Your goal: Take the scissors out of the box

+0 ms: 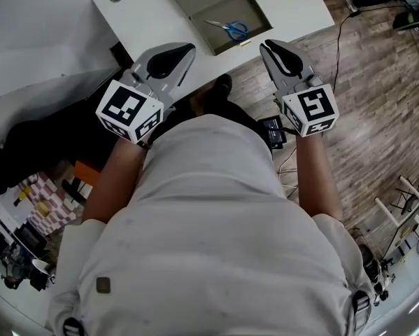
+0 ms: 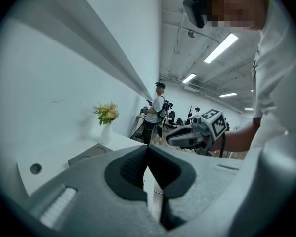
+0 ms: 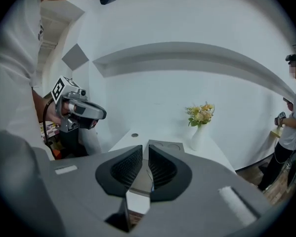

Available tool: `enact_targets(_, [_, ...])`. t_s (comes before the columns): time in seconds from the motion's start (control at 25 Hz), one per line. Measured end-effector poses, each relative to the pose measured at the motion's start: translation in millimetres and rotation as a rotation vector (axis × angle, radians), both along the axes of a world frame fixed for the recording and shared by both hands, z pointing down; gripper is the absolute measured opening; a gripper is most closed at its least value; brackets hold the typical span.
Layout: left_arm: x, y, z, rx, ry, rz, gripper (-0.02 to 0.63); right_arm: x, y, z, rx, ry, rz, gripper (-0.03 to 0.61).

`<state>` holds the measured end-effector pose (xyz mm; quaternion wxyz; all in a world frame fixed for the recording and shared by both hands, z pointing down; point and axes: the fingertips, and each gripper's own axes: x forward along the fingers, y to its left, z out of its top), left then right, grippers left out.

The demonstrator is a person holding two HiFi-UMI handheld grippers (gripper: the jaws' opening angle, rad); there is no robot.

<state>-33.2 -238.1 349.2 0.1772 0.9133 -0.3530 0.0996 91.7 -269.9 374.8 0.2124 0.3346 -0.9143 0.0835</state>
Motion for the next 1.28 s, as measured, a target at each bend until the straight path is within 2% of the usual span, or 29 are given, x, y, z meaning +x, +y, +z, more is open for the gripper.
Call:
enact_targets(0.36, [19.4,-31.6,29.1,-0.054,-0.008,-0.058,0.005,5.6,-31.5,41.8,-0.072,0.081,-0.127,0.074])
enact_targets(0.68, [33.2,-40.9,58.6,-0.109,-0.019,-0.084,0.005,2.4,-45.9,71.4,-0.075,0.167,-0.233,0.084])
enact_targets(1.28, [37.9,-54.7,98.8,-0.159,-0.036,-0.100,0.005,5.0,-65.7,147.8,-0.126,0.331,-0.327,0.100])
